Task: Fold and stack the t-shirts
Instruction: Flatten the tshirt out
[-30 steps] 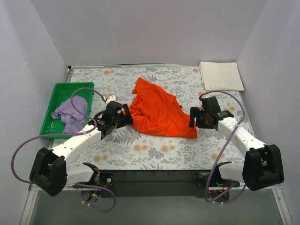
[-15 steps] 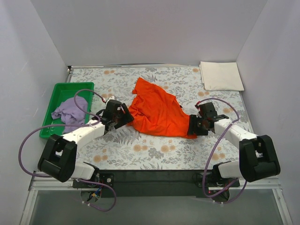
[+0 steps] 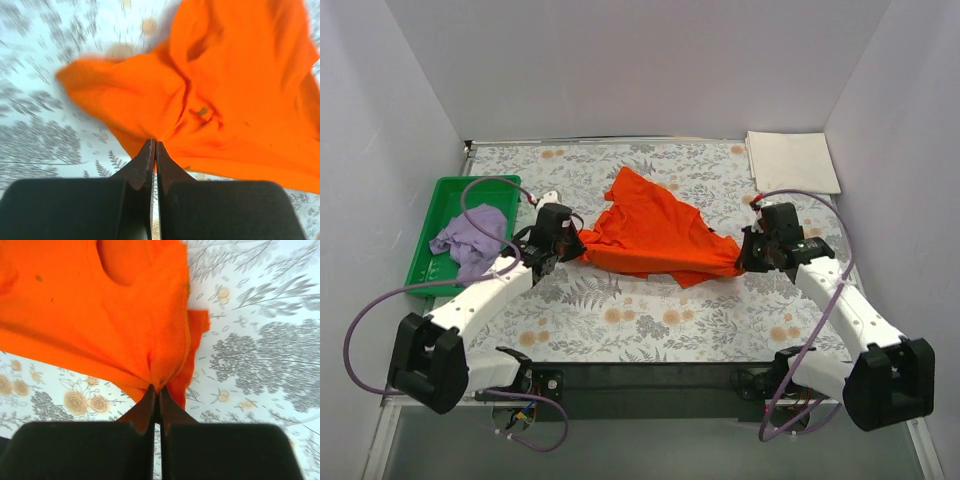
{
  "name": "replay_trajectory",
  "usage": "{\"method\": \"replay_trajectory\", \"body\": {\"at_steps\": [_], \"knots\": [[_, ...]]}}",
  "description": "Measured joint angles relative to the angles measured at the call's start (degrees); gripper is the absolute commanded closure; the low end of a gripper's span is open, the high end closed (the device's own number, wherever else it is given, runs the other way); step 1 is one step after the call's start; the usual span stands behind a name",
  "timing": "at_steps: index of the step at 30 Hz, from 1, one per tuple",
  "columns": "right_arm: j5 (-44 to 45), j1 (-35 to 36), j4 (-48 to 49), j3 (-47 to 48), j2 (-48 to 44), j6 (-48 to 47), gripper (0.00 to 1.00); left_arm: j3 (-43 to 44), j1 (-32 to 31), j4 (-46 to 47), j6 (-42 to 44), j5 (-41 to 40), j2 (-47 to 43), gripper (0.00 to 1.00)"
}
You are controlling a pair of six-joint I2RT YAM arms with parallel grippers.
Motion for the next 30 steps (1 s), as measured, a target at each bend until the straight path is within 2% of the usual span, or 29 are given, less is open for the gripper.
{"method": "replay_trajectory", "body": {"at_steps": [5,10,11,12,13,14,16,20,23,27,30], "knots": [[3.91,-0.44,-8.61,10.10,-6.75,1.18,0.99,4.92,0.31,-6.01,5.29,-4.79,-7.78,1.00],[6.01,-0.55,-15.78,11.39,-12.52,4.33,0.99,4.63,0.44,-10.51,5.90,-5.51,-9.64,0.89],[6.27,-0.55,-16.68,10.75,-13.40,4.96,0.96,3.80,0.48,-11.52,5.51,-5.57,-9.75,0.84],[7.23,-0.59,-17.77,9.84,-14.43,5.31,0.91,2.86,0.70,-12.90,5.55,-6.86,-9.94,0.65],[8.48,-0.96,-19.30,8.87,-15.32,5.55,0.88,1.90,1.57,-14.45,5.57,-7.76,-10.23,0.55],[9.57,-1.46,-20.72,7.96,-15.98,5.75,0.80,1.16,2.75,-15.87,5.31,-8.52,-10.62,0.50],[11.19,-2.19,-23.04,6.60,-16.33,6.45,0.75,0.66,4.68,-17.99,4.83,-9.77,-11.23,0.39],[11.82,-2.29,-23.17,5.53,-14.82,6.14,0.55,0.68,5.60,-18.23,4.17,-9.18,-11.61,0.34],[8.90,-2.36,-19.96,5.51,-12.72,4.42,0.49,0.68,5.60,-17.29,3.34,-4.57,-10.71,0.31],[1.05,-1.99,-12.35,5.53,-5.64,2.45,0.48,0.04,5.09,-14.95,2.29,3.08,-9.57,0.31],[-3.23,-0.17,-6.45,5.60,0.57,1.46,0.48,-0.13,1.31,-14.05,0.87,5.97,-8.31,0.33]]}}
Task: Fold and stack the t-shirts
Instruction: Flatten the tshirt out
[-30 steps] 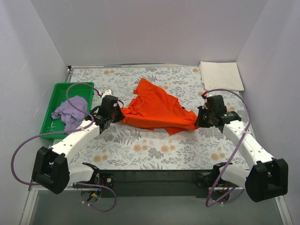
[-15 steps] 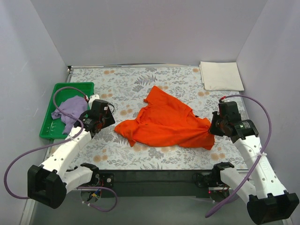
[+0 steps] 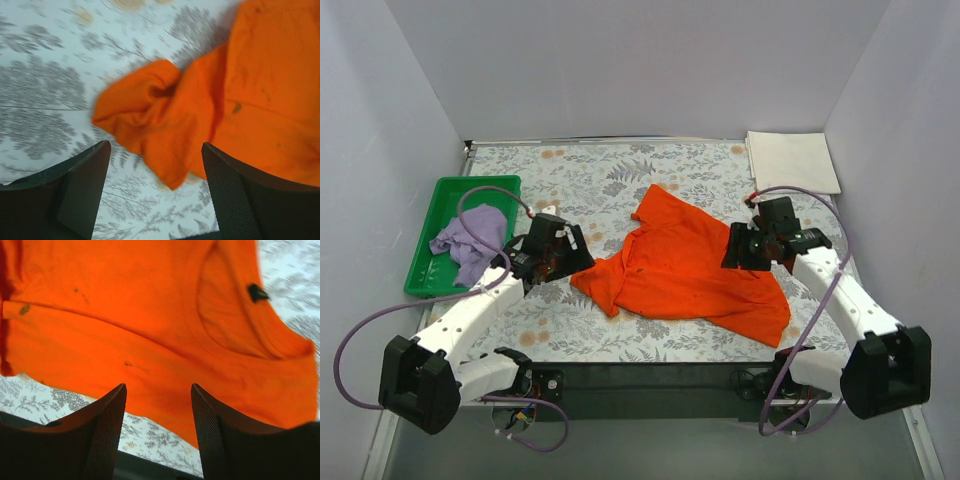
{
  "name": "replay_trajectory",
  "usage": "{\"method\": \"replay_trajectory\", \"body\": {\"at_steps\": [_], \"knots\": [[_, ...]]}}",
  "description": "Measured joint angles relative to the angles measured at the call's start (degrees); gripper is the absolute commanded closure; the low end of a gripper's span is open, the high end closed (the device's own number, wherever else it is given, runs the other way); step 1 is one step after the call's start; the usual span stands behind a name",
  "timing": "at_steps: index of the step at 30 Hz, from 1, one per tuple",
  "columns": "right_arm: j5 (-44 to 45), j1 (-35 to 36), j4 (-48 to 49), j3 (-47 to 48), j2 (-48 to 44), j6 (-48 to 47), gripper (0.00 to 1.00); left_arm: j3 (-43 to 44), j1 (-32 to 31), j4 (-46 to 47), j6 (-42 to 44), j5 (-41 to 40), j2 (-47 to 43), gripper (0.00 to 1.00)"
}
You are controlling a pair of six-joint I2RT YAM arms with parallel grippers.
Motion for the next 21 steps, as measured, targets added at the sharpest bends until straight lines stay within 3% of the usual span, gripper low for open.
{"method": "replay_trajectory", "body": {"at_steps": [6,16,19,21], "knots": [[-2.19,4.74,7.52,2.34,12.74,-2.36,0.49,-1.14,-12.48,1.20,-3.56,1.77,2.78,0.33],[-0.55,4.92,14.86,4.39,23.82,-2.95,0.50,-3.76,-20.24,1.05,-7.93,-0.48,8.26,0.42],[0.44,4.92,16.22,4.55,24.85,-2.95,0.51,-3.78,-22.64,1.38,-9.16,-1.75,11.04,0.49],[1.03,4.92,16.85,4.55,25.49,-2.95,0.51,-3.80,-23.80,1.42,-9.97,-2.82,12.74,0.65]]}}
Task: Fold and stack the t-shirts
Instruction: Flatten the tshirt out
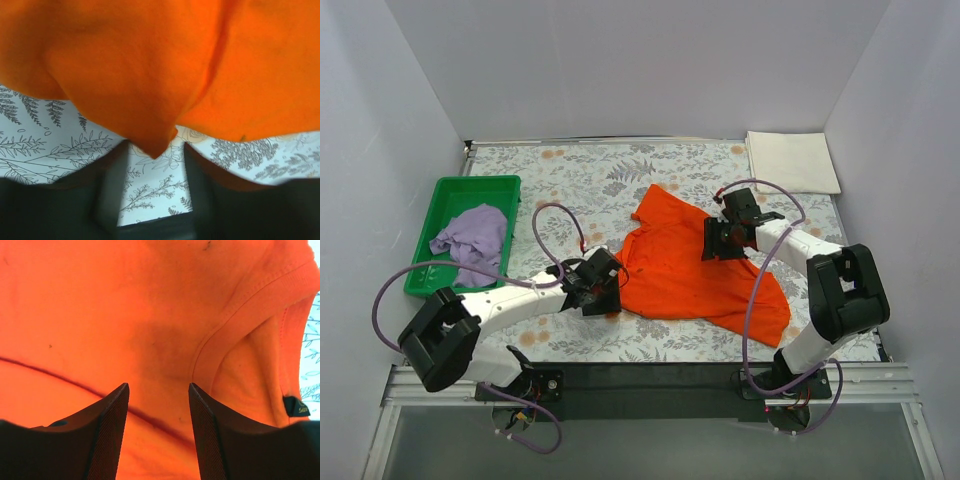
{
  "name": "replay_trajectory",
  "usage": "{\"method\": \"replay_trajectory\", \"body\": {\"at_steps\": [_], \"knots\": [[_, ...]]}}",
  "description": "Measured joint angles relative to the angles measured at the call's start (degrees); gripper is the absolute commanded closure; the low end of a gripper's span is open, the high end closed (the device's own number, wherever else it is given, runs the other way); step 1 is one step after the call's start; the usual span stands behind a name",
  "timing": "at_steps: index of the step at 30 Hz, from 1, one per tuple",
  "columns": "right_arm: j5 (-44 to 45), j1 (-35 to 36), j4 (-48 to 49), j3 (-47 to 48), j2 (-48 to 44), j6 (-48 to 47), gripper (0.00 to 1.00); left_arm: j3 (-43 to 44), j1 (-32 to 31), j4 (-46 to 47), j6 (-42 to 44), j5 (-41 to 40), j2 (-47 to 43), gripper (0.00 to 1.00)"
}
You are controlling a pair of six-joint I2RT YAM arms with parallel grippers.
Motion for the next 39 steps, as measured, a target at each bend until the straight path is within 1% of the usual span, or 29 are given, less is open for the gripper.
{"method": "replay_trajectory", "body": {"at_steps": [2,3,6,8,11,15,18,19,20,21,22,24,25,26,27,28,30,31,34,36,39], "knots": [[0.63,-0.09,0.63,-0.02,0.70,0.02,0.52,0.00,-0.39,0.09,-0.79,-1.44,1.49,0.81],[1.03,-0.26,0.87,-0.13,0.90,0.00,0.52,-0.02,-0.42,0.13,-1.20,-2.21,1.99,1.00],[1.95,-1.05,1.66,-1.05,0.92,0.13,0.53,0.28,-0.42,-0.90,-1.29,-5.44,2.73,1.00],[2.71,-2.32,2.40,-2.99,0.57,0.68,0.53,1.57,-0.22,-3.21,-0.83,-8.02,2.82,1.00],[4.13,-4.85,2.73,-6.56,-2.73,1.70,0.54,4.79,1.46,-6.58,1.40,-11.41,2.60,1.00],[6.27,-10.34,0.37,-12.17,-8.81,3.74,0.53,9.88,8.79,-9.97,7.74,-15.06,0.55,1.00],[7.80,-14.71,-2.43,-16.26,-14.38,5.01,0.52,14.27,15.12,-10.38,14.69,-16.90,-0.07,1.00],[8.46,-15.58,-3.69,-17.31,-16.17,5.29,0.52,15.96,16.94,-9.99,17.00,-17.38,0.17,0.98],[8.83,-15.89,-4.85,-18.08,-17.75,5.49,0.51,17.49,18.36,-9.18,19.43,-17.84,0.63,0.93],[8.85,-15.91,-5.90,-18.47,-19.04,5.60,0.51,18.99,19.74,-8.55,21.68,-18.10,1.36,0.89],[8.81,-15.91,-6.62,-18.62,-20.11,5.60,0.52,20.96,21.24,-7.52,23.98,-18.21,2.82,0.84],[8.50,-15.74,-7.08,-18.60,-21.40,5.42,0.52,24.98,23.76,-4.57,28.04,-18.60,7.04,0.70],[8.24,-15.69,-7.08,-18.58,-21.68,5.27,0.52,27.47,25.03,-3.45,29.64,-19.04,9.84,0.67],[7.87,-15.45,-7.19,-18.47,-21.84,4.96,0.51,30.12,26.27,-2.14,30.93,-19.58,13.11,0.64],[7.61,-15.04,-7.34,-18.18,-21.84,4.48,0.51,32.11,27.28,-1.05,31.61,-19.98,15.80,0.54],[7.21,-14.47,-7.63,-17.68,-21.84,3.82,0.51,34.64,28.41,0.00,32.46,-20.26,18.95,0.51],[6.84,-12.09,-8.33,-15.76,-21.84,2.64,0.50,38.66,30.08,1.29,32.94,-20.24,24.06,0.41],[6.62,-10.82,-8.37,-14.78,-21.84,2.12,0.50,40.17,30.84,1.66,32.98,-20.11,25.90,0.32],[5.86,-5.20,-7.69,-10.71,-21.84,0.13,0.50,41.86,31.93,1.70,32.00,-17.94,26.67,0.24],[4.48,-2.73,-6.38,-8.90,-21.73,-1.01,0.50,40.81,31.80,2.01,30.40,-15.54,24.28,0.24],[1.79,-1.05,-3.78,-7.04,-20.20,-2.62,0.50,34.18,31.45,2.58,26.32,-12.48,16.37,0.25]]}}
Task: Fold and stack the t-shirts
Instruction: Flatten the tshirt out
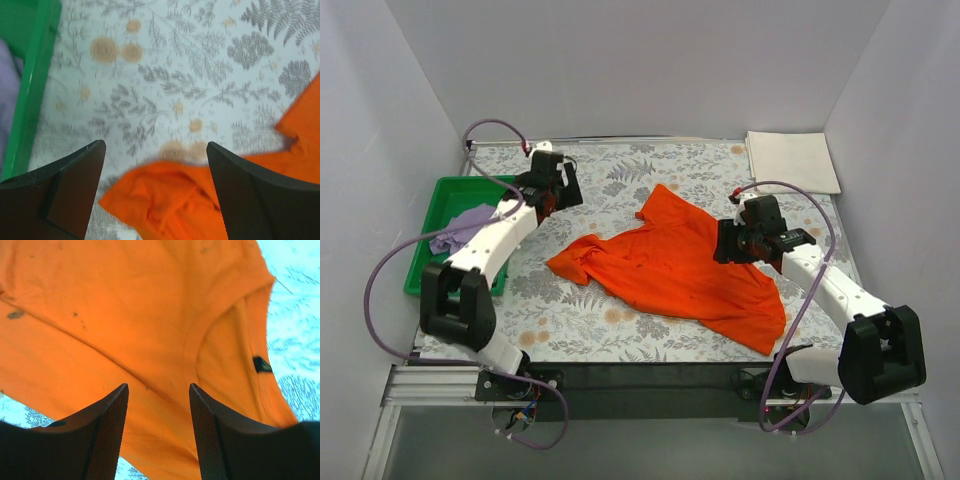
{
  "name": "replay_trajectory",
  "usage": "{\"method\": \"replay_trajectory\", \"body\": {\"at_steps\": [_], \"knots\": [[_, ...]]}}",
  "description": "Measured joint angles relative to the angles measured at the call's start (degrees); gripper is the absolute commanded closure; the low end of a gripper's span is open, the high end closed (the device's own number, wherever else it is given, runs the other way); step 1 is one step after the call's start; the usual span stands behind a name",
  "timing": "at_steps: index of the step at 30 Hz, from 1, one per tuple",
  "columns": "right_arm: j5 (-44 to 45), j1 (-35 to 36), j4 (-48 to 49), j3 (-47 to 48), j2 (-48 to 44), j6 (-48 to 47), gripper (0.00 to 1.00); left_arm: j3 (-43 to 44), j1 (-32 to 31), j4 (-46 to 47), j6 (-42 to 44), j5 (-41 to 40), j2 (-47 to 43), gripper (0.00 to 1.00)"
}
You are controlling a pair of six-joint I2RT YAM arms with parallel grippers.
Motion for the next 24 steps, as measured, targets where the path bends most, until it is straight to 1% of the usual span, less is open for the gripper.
{"method": "replay_trajectory", "body": {"at_steps": [2,3,5,7,9,14,18,21,24], "knots": [[-1.38,0.44,1.05,1.27,2.40,-1.16,0.51,-7.76,-0.28,0.70,-3.15,1.09,-7.93,0.28],[-2.01,0.74,1.57,1.97,3.98,-1.60,0.54,-11.96,-0.33,0.66,-4.87,1.38,-11.91,0.31],[-2.95,1.18,2.14,3.96,7.52,-2.56,0.60,-19.43,-0.07,0.31,-7.93,1.81,-18.71,0.32],[-3.82,1.66,3.26,6.14,11.23,-3.10,0.61,-24.87,0.68,0.31,-10.73,2.69,-22.18,0.33],[-4.26,2.08,4.17,8.35,14.69,-3.63,0.63,-28.70,1.25,0.13,-12.94,3.72,-23.08,0.33],[-4.15,2.49,6.54,13.57,23.30,-4.26,0.65,-33.29,1.79,0.00,-16.94,6.12,-23.04,0.33],[-3.67,1.60,7.41,14.27,28.11,-3.58,0.66,-34.58,1.79,0.68,-18.27,6.71,-23.43,0.33],[-3.26,-0.63,7.72,13.09,29.42,-1.70,0.66,-35.21,1.79,0.94,-19.02,6.93,-24.04,0.33],[-3.48,-3.78,9.38,10.51,28.46,1.09,0.66,-36.00,1.79,1.88,-19.37,7.13,-24.35,0.34]]}}
